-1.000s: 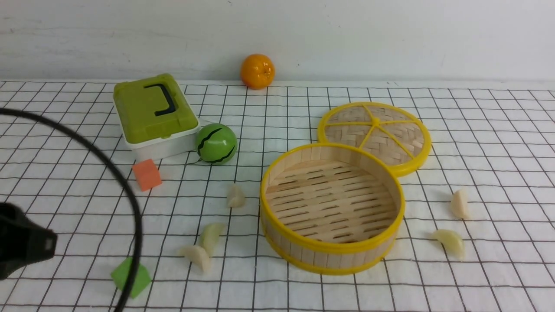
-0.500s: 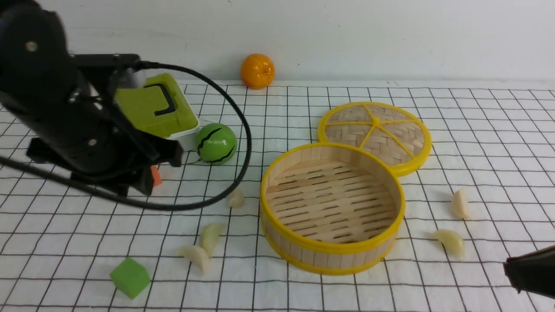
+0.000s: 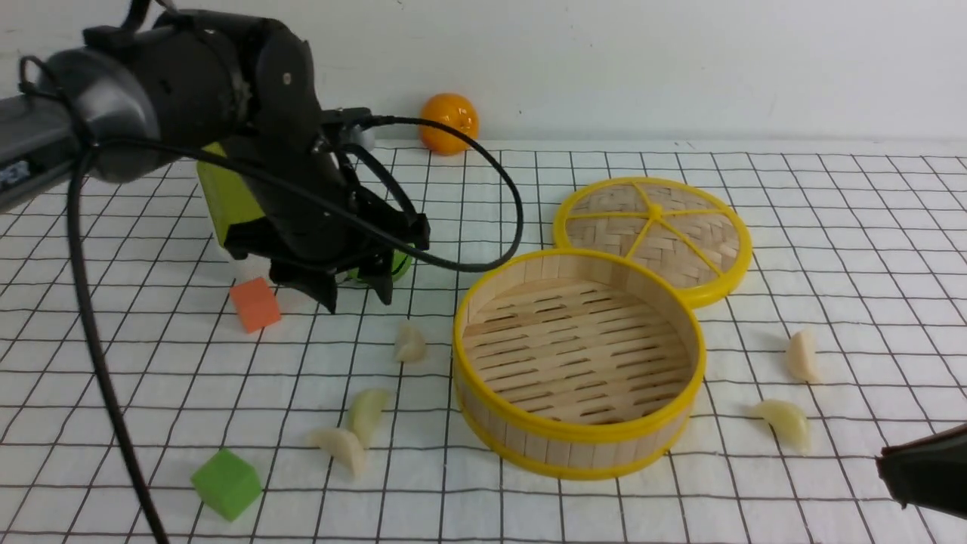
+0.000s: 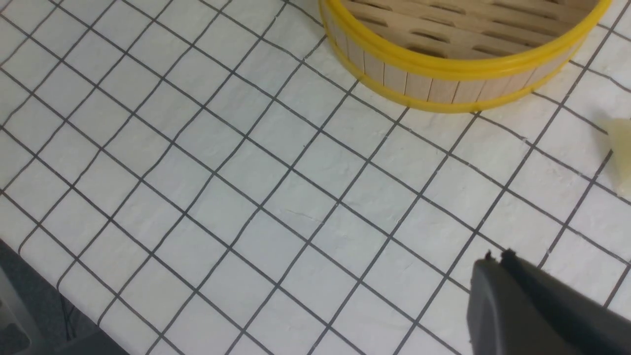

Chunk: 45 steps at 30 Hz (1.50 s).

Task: Put the dumplings into the steamer on the table with the white tablecloth.
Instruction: 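Reach for and grasp a dumpling on the table with the left gripper, then place the dumpling into the bamboo steamer basket with the left gripper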

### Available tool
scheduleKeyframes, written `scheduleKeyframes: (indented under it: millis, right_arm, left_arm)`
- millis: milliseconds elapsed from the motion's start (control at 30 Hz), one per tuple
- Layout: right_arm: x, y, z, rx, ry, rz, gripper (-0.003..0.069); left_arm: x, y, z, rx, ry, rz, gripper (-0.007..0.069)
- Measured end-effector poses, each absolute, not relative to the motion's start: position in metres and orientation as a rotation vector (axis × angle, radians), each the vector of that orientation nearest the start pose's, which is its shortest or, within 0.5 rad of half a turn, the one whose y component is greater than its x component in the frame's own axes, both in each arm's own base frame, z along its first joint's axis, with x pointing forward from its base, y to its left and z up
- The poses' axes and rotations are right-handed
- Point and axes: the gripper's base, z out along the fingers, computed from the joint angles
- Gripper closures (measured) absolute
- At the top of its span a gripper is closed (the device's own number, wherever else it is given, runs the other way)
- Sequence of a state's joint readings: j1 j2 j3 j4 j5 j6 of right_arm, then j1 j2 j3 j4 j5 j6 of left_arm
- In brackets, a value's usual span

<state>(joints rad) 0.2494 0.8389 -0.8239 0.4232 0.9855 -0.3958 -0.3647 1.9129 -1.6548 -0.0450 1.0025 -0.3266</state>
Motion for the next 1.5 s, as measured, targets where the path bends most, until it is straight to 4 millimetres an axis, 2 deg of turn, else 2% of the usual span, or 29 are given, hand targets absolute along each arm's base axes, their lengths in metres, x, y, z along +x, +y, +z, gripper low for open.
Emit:
scheduleKeyframes:
  millis: [167, 267, 467, 667, 800, 900, 967, 1100, 1200, 1267, 1300, 1367, 1433, 1500]
  right_arm:
    - [0.131, 0.066, 0.334, -0.636, 2.339, 0.469, 0.0665]
    - [0.132, 0.066, 0.334, -0.634, 2.336, 0.468, 0.0662]
    - [0.132, 0.066, 0.334, -0.632, 2.333, 0.467, 0.0659]
    - [0.132, 0.066, 0.334, -0.630, 2.329, 0.466, 0.0654]
    - [0.132, 0.066, 0.334, -0.630, 2.329, 0.466, 0.0650]
    - [0.133, 0.066, 0.334, -0.631, 2.326, 0.464, 0.0648]
    - [0.133, 0.066, 0.334, -0.633, 2.325, 0.463, 0.0648]
    - [0.133, 0.066, 0.334, -0.634, 2.324, 0.463, 0.0642]
    - [0.133, 0.066, 0.334, -0.634, 2.324, 0.463, 0.0640]
    - [0.133, 0.066, 0.334, -0.634, 2.324, 0.463, 0.0639]
    - [0.133, 0.066, 0.334, -0.634, 2.324, 0.463, 0.0639]
    - [0.133, 0.066, 0.334, -0.632, 2.326, 0.464, 0.0636]
    - [0.132, 0.065, 0.335, -0.625, 2.330, 0.468, 0.0635]
    - [0.128, 0.065, 0.338, -0.602, 2.338, 0.484, 0.0632]
  left_arm:
    - [0.410, -0.162, 0.249, 0.014, 2.799, -0.269, 0.0172]
    - [0.424, -0.168, 0.228, 0.004, 2.816, -0.271, 0.0170]
    - [0.438, -0.173, 0.194, -0.021, 2.813, -0.273, 0.0170]
    - [0.446, -0.176, 0.173, -0.074, 2.806, -0.283, 0.0179]
    - [0.447, -0.177, 0.170, -0.082, 2.808, -0.284, 0.0249]
    - [0.446, -0.176, 0.170, -0.081, 2.824, -0.274, 0.0392]
    - [0.445, -0.176, 0.170, -0.081, 2.829, -0.271, 0.0405]
    - [0.443, -0.177, 0.181, -0.050, 2.890, -0.251, 0.0405]
    - [0.444, -0.186, 0.207, 0.040, 2.871, -0.259, 0.0405]
    - [0.439, -0.203, 0.242, 0.145, 2.820, -0.279, 0.0405]
    - [0.438, -0.205, 0.245, 0.155, 2.814, -0.281, 0.0405]
    - [0.425, -0.233, 0.283, 0.263, 2.725, -0.332, 0.0405]
    - [0.419, -0.244, 0.294, 0.298, 2.691, -0.356, 0.0405]
    - [0.408, -0.265, 0.304, 0.359, 2.650, -0.394, 0.0405]
